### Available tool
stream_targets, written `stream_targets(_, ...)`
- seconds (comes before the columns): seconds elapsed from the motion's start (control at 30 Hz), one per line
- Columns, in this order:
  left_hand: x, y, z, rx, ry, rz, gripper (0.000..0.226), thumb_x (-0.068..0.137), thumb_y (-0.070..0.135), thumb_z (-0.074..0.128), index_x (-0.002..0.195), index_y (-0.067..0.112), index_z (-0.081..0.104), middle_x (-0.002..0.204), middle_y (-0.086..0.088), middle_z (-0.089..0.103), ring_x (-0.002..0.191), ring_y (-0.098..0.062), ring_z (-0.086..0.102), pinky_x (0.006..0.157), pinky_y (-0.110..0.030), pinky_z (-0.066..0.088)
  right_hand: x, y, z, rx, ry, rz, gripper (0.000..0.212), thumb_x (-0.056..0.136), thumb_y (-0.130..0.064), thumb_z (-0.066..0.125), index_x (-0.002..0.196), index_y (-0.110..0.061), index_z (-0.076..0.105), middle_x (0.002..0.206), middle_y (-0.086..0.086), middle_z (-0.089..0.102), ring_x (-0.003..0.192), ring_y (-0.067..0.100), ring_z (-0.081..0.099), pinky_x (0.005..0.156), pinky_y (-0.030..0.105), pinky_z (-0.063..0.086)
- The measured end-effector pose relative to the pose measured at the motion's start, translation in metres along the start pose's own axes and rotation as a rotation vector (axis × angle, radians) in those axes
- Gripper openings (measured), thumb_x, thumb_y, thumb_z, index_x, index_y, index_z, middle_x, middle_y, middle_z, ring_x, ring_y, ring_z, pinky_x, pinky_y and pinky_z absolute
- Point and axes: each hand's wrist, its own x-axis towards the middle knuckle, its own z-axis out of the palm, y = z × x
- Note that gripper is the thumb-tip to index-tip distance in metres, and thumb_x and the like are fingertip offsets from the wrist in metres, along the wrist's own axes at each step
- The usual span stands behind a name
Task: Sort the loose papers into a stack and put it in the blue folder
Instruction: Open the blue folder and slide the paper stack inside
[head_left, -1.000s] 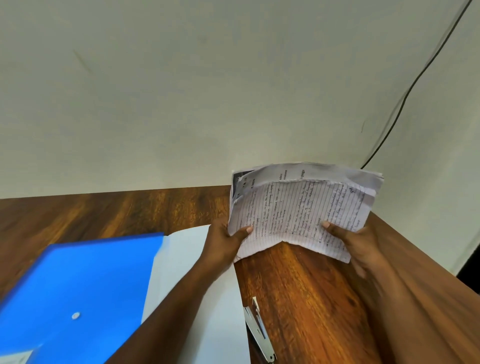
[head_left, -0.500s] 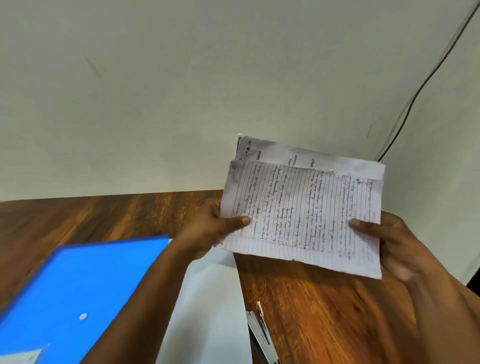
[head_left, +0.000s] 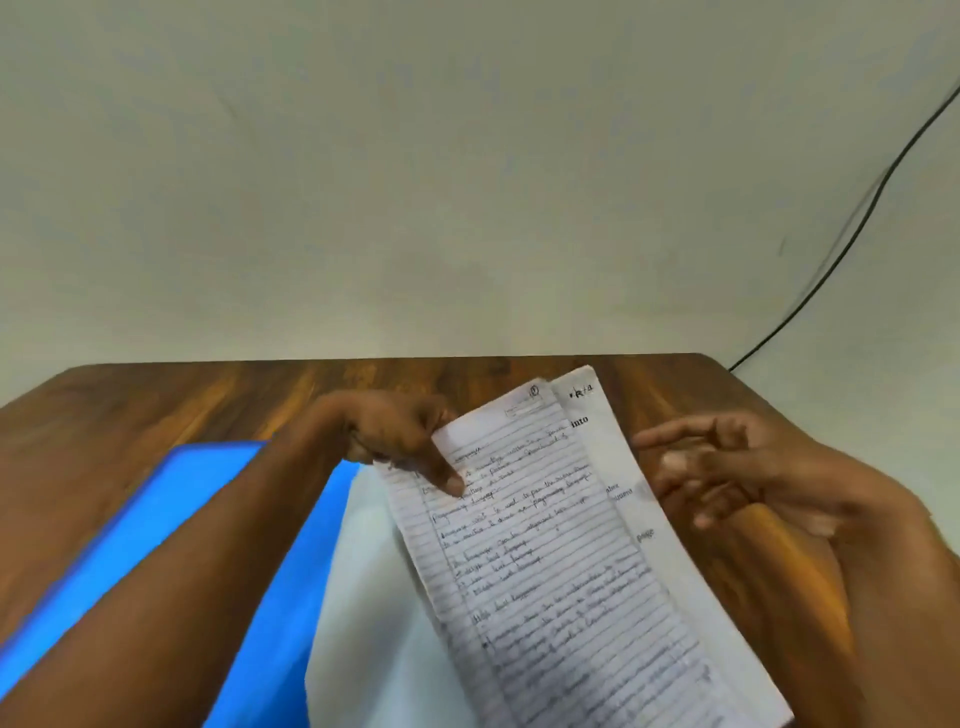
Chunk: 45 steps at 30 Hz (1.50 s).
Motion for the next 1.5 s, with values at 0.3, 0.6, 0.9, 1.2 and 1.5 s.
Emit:
stream_targets(0.3,-0.012,0.003,-0.021,-0.034,-0.002,-0.009,0.031,0.090,-0.010,0.072,0.120,-0.001,0.070,0.122,-0.019,0.075,0.114,-0.035,0.073,0.097,-0.048,0.060,0.036,0.011,0.044,0.067,-0.088,0.058,0.045,0.091,-0.016,0.077,0.133,-0.004,0.065,0.129,0.016,0.073,0.120,0.037,0.070,0.110,0.061,0.049)
stream_targets(0.6,-0.018,0.004,-0.017,-0.104,-0.057,-0.036,0.026,0.095,-0.014,0.062,0.109,0.005,0.073,0.108,-0.009,0.080,0.099,-0.023,0.078,0.085,-0.036,0.065,0.048,0.020,0.058,0.382,-0.417,0.083,0.049,0.097,-0.004,0.067,0.145,-0.001,0.055,0.148,0.031,0.054,0.135,0.053,0.054,0.106,0.063,0.051)
stream_targets(0.9,-0.024,-0.038,-0.033,-0.343,0.180,0.006,0.033,0.091,0.003,0.074,0.122,-0.005,0.070,0.122,-0.025,0.074,0.109,-0.034,0.075,0.092,-0.043,0.063,0.061,0.029,0.066,0.500,-0.290,0.049,0.048,0.091,0.002,0.067,0.138,0.005,0.060,0.140,0.034,0.059,0.124,0.053,0.062,0.096,0.060,0.058)
stream_targets(1.2,-0.025,-0.081,-0.004,-0.736,0.603,0.145,0.027,0.090,0.021,0.074,0.104,-0.002,0.076,0.105,-0.025,0.076,0.079,-0.026,0.077,0.068,-0.035,0.067,0.066,0.033,0.075,0.495,-0.185,0.085,0.089,0.055,-0.012,0.103,0.134,0.004,0.064,0.136,0.033,0.063,0.122,0.053,0.063,0.094,0.063,0.057)
stream_targets(1.5,-0.015,-0.069,0.023,-0.813,0.930,0.144,0.018,0.100,0.020,0.069,0.097,0.004,0.078,0.079,-0.009,0.077,0.063,-0.016,0.073,0.058,-0.029,0.060,0.069,0.032,0.083,0.517,-0.177,0.116,0.059,0.079,-0.004,0.088,0.133,0.004,0.065,0.134,0.033,0.064,0.117,0.052,0.067,0.084,0.060,0.062)
